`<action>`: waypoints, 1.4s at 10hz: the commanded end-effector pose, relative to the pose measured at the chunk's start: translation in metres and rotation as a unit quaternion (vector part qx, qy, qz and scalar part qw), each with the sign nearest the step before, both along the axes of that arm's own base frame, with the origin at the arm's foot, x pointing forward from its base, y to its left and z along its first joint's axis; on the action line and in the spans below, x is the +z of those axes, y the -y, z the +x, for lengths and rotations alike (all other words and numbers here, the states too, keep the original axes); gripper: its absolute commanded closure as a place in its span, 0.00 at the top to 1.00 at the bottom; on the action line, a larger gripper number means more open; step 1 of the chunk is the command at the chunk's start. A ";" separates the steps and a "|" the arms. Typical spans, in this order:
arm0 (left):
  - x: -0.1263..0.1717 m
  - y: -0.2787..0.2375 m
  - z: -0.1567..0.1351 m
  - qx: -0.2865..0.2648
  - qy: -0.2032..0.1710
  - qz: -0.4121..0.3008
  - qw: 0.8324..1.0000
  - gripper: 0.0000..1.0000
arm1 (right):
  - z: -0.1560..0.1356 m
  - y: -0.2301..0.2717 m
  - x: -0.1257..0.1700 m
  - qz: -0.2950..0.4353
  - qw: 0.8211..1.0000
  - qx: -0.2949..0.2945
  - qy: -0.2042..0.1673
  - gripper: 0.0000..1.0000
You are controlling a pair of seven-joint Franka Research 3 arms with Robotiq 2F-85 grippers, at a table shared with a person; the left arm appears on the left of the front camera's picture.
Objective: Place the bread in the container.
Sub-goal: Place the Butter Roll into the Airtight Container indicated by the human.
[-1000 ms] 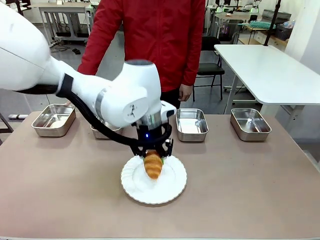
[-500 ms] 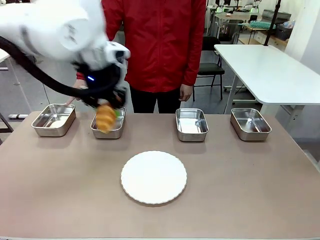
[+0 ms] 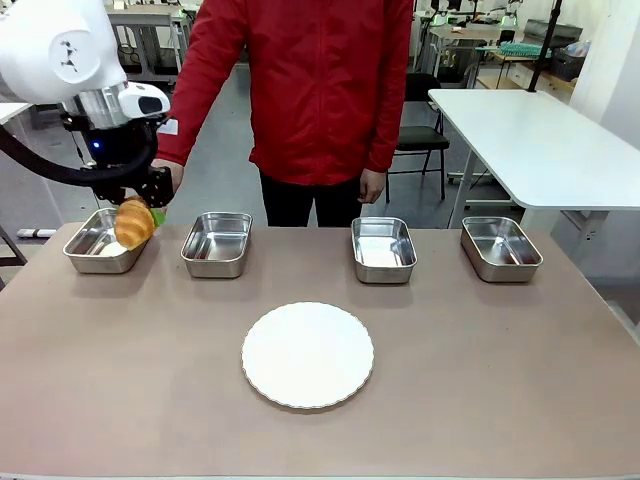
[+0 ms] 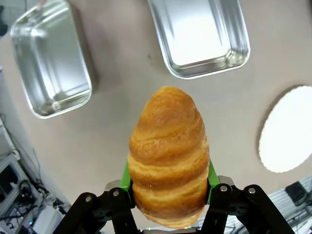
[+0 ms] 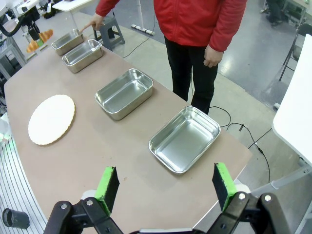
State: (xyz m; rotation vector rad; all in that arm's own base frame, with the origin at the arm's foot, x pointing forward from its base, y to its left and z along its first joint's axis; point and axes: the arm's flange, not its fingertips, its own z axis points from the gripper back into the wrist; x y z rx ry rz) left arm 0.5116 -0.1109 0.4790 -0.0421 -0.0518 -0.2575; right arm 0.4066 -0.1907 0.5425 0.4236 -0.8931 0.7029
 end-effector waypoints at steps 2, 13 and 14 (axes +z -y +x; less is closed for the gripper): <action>0.010 -0.003 -0.004 0.012 0.007 0.000 1.000 0.60 | 0.000 0.000 0.002 0.003 1.000 0.001 0.005 1.00; -0.043 -0.132 0.119 -0.013 0.015 -0.022 1.000 0.60 | 0.000 0.000 0.002 0.003 1.000 0.001 0.005 1.00; -0.055 -0.132 0.126 -0.020 0.014 -0.022 0.999 0.60 | 0.000 0.000 0.002 0.003 1.000 0.001 0.005 1.00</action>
